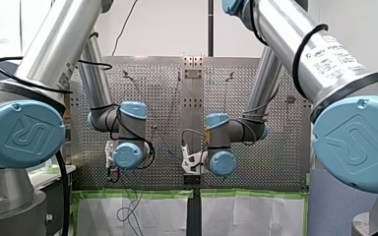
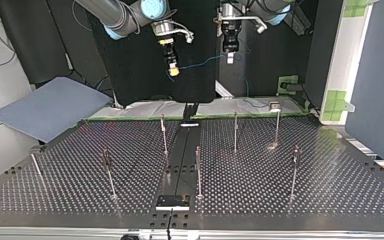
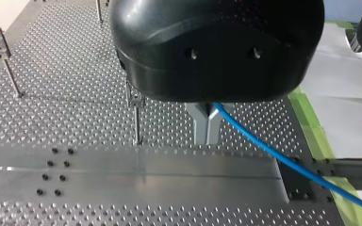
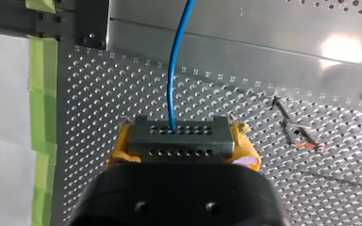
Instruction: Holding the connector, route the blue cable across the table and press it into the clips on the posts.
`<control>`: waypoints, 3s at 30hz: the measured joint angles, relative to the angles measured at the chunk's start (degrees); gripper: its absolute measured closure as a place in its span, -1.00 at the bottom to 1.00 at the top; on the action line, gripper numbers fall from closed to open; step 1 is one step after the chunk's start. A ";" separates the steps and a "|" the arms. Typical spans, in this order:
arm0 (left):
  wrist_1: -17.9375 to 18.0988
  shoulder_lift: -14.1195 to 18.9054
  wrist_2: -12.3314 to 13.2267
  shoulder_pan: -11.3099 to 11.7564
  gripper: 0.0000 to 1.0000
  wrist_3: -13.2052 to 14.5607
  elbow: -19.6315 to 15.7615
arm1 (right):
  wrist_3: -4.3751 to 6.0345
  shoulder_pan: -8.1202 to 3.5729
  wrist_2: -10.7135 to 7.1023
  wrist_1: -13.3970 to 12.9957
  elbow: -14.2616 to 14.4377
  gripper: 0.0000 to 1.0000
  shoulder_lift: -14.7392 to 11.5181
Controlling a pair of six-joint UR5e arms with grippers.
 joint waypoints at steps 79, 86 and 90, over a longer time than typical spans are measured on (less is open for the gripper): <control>-25.29 27.16 -0.34 20.68 1.00 -2.72 14.61 | 9.05 4.28 -14.91 34.98 -35.38 1.00 -10.77; -26.12 26.97 2.41 23.67 1.00 -2.05 15.54 | 9.25 4.88 -15.18 36.67 -38.99 1.00 -7.53; -26.93 26.91 4.05 25.80 1.00 -1.89 16.50 | 9.38 5.00 -15.13 37.89 -41.47 1.00 -6.30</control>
